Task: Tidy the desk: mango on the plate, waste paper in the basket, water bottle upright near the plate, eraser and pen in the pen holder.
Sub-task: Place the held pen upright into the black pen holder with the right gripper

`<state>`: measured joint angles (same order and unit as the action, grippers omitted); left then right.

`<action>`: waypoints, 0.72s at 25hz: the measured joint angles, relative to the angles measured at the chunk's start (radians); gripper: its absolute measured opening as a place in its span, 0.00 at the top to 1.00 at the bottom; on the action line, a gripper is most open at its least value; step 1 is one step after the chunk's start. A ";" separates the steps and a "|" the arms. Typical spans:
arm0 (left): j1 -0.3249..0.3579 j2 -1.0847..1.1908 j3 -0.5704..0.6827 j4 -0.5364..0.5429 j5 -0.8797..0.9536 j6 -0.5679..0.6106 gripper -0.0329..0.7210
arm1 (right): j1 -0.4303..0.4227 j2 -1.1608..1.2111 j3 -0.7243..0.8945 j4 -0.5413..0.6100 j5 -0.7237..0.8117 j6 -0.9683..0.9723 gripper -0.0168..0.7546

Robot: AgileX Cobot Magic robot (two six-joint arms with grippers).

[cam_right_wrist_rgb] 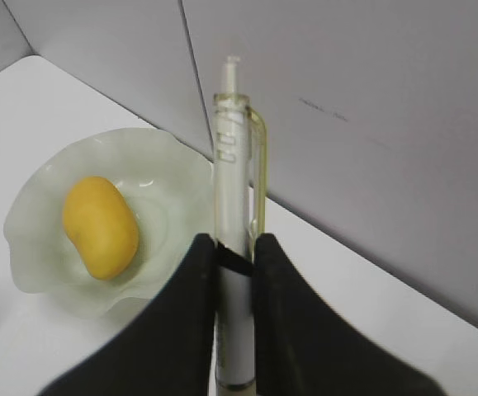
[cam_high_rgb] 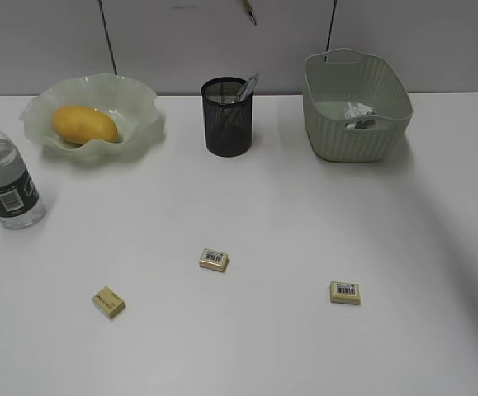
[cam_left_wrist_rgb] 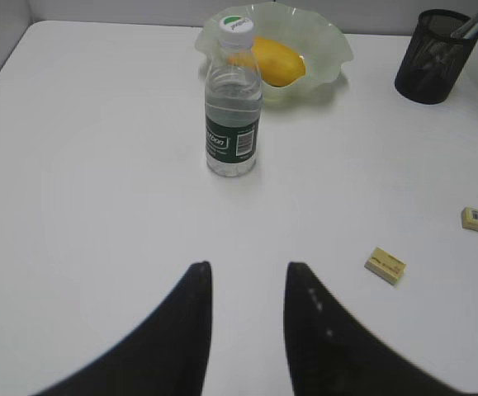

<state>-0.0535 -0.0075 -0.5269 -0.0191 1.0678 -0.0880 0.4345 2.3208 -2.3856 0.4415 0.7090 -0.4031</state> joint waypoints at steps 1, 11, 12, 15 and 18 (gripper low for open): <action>0.000 0.000 0.000 0.000 0.000 0.000 0.65 | 0.000 0.005 0.001 0.001 0.000 -0.001 0.83; 0.000 0.000 0.000 0.000 0.000 0.000 0.65 | 0.000 -0.017 0.006 0.006 0.142 -0.042 0.83; 0.000 0.000 0.000 0.000 0.000 0.000 0.65 | 0.000 -0.034 0.018 0.006 0.150 -0.042 0.83; 0.000 0.000 0.000 0.000 0.000 0.000 0.65 | -0.001 -0.126 0.102 0.006 0.154 -0.045 0.83; 0.000 0.000 0.000 0.000 0.000 0.000 0.65 | -0.006 -0.239 0.229 0.007 0.149 -0.052 0.83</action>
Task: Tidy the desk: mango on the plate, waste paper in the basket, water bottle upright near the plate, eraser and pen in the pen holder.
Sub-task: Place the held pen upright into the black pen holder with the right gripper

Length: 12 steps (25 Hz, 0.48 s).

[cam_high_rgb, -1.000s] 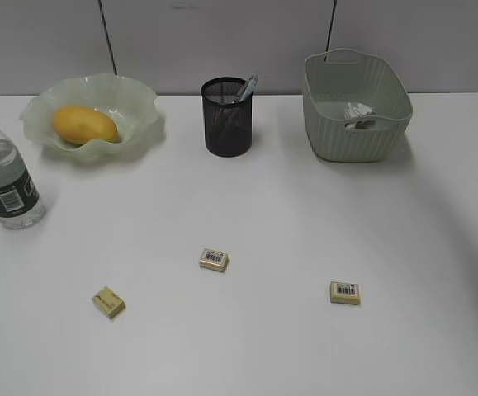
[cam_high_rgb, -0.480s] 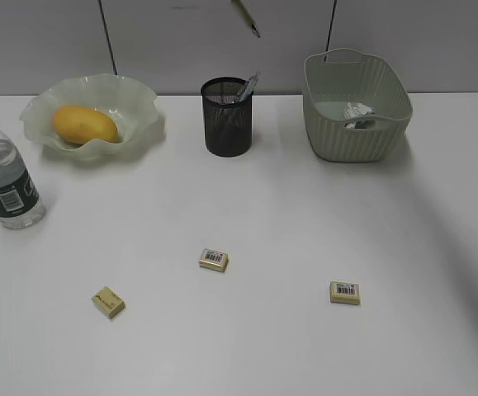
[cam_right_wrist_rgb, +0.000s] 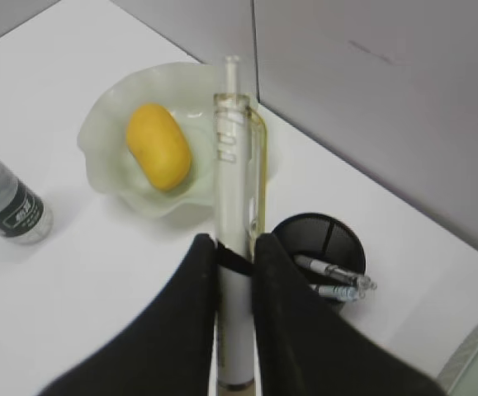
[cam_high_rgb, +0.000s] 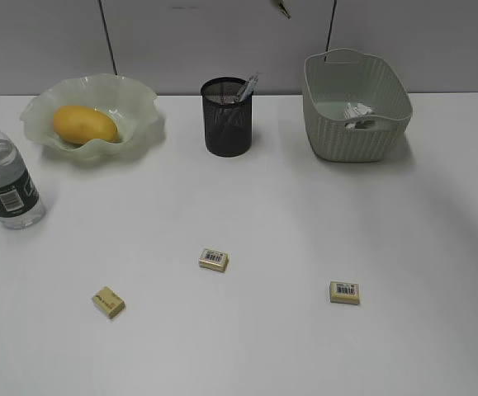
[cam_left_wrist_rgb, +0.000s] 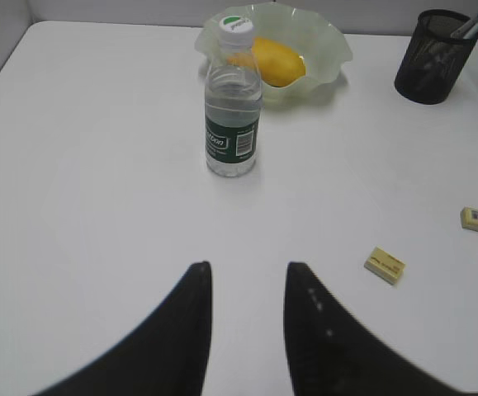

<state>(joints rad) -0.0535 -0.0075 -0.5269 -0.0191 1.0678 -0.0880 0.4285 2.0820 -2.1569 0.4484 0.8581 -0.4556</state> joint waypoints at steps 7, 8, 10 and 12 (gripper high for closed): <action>0.000 0.000 0.000 0.000 0.000 0.000 0.65 | 0.000 -0.190 0.371 -0.019 -0.245 -0.032 0.83; 0.000 0.000 0.000 0.000 0.000 0.000 0.65 | 0.000 -0.202 0.426 -0.019 -0.318 -0.034 0.83; 0.000 0.000 0.000 0.000 0.000 0.000 0.65 | 0.006 -0.213 0.514 -0.012 -0.500 -0.036 0.83; 0.000 0.000 0.000 0.000 0.000 0.000 0.65 | 0.014 -0.207 0.585 0.003 -0.654 -0.036 0.83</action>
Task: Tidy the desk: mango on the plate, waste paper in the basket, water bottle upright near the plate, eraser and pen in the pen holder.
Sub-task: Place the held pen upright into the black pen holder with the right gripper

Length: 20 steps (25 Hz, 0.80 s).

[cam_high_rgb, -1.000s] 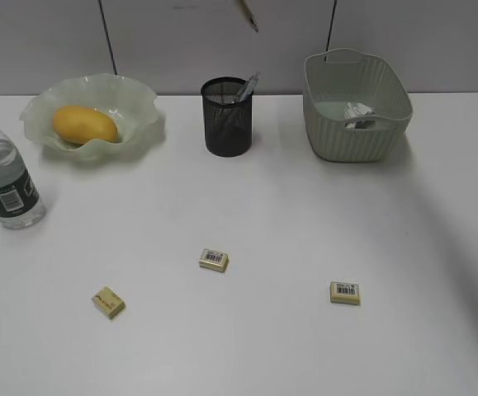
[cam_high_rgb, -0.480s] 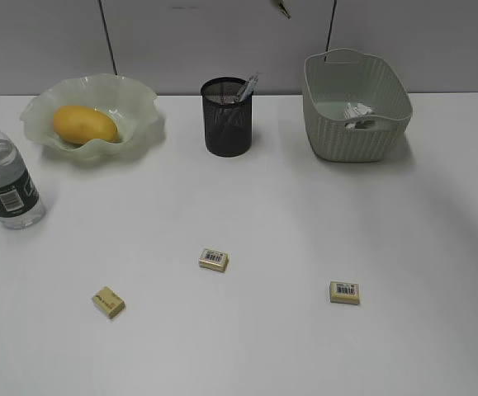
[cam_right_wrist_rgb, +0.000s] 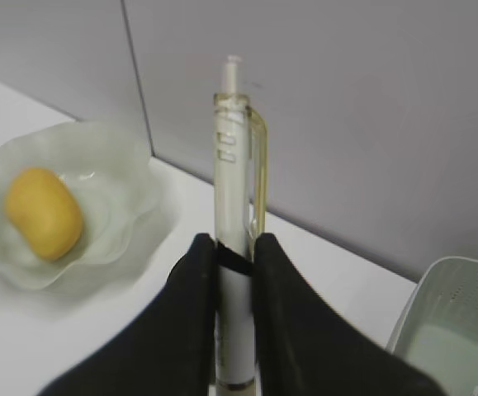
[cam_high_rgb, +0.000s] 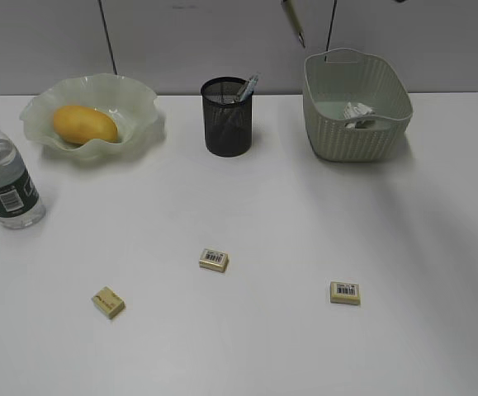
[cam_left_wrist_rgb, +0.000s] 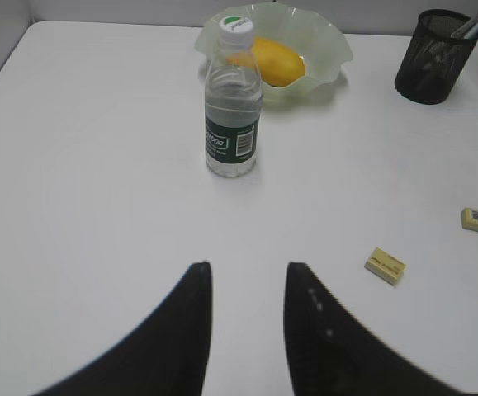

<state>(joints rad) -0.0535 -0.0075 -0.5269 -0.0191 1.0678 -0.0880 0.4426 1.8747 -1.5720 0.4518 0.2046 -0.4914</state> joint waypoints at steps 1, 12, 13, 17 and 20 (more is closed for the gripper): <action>0.000 0.000 0.000 0.000 0.000 0.000 0.65 | 0.007 0.008 0.027 0.004 -0.070 0.000 0.83; 0.000 0.000 0.000 -0.001 0.000 0.000 0.65 | 0.108 0.185 0.060 0.013 -0.539 0.062 0.84; 0.000 0.000 0.000 -0.001 0.000 0.000 0.65 | 0.112 0.200 0.060 0.009 -0.564 0.088 0.84; 0.000 0.000 0.000 -0.001 0.000 0.000 0.65 | 0.115 0.256 0.060 -0.048 -0.660 0.218 0.84; 0.000 0.000 0.000 -0.001 0.000 0.000 0.65 | 0.115 0.295 0.060 -0.111 -0.743 0.294 0.84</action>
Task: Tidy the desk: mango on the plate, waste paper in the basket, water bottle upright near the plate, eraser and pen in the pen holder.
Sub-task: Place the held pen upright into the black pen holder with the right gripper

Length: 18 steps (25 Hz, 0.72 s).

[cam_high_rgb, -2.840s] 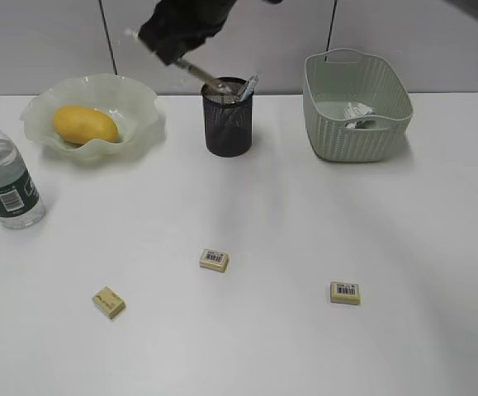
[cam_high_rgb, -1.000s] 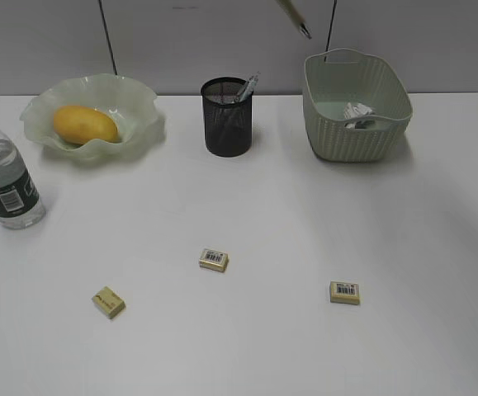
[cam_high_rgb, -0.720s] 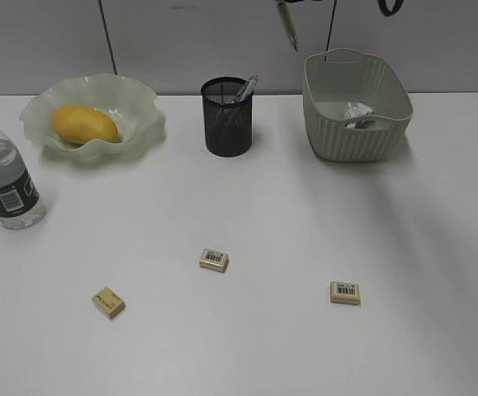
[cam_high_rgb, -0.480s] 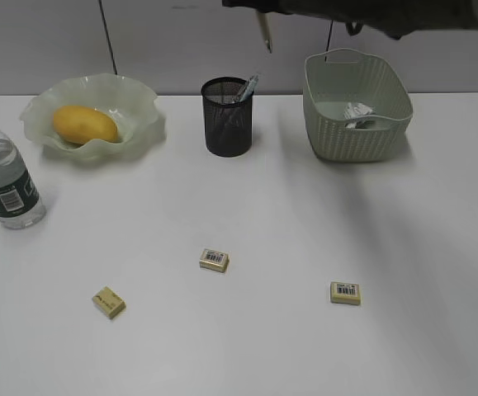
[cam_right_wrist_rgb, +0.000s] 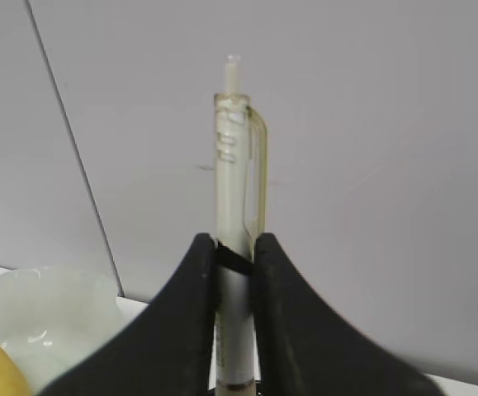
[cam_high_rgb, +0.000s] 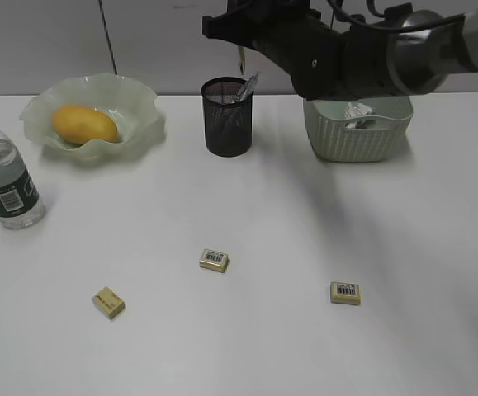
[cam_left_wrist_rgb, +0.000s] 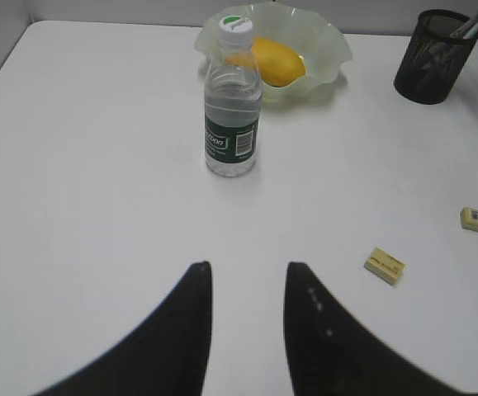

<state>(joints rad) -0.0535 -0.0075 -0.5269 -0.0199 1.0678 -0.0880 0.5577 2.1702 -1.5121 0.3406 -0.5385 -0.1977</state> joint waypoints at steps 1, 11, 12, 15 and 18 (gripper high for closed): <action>0.000 0.000 0.000 -0.001 0.000 0.000 0.65 | 0.000 0.013 0.000 -0.016 -0.025 0.012 0.84; 0.000 0.000 0.000 -0.001 0.000 0.000 0.65 | 0.000 0.135 -0.111 -0.061 -0.078 0.059 0.84; 0.000 0.000 0.000 -0.001 0.000 0.000 0.65 | 0.000 0.143 -0.123 -0.061 -0.071 0.060 0.84; 0.000 0.000 0.000 -0.001 0.000 0.000 0.65 | 0.000 0.158 -0.137 -0.063 -0.043 0.060 0.84; 0.000 0.000 0.000 -0.001 0.000 0.000 0.65 | 0.000 0.165 -0.139 -0.063 -0.015 0.060 0.84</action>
<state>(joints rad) -0.0535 -0.0075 -0.5269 -0.0210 1.0678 -0.0880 0.5577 2.3347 -1.6513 0.2773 -0.5538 -0.1374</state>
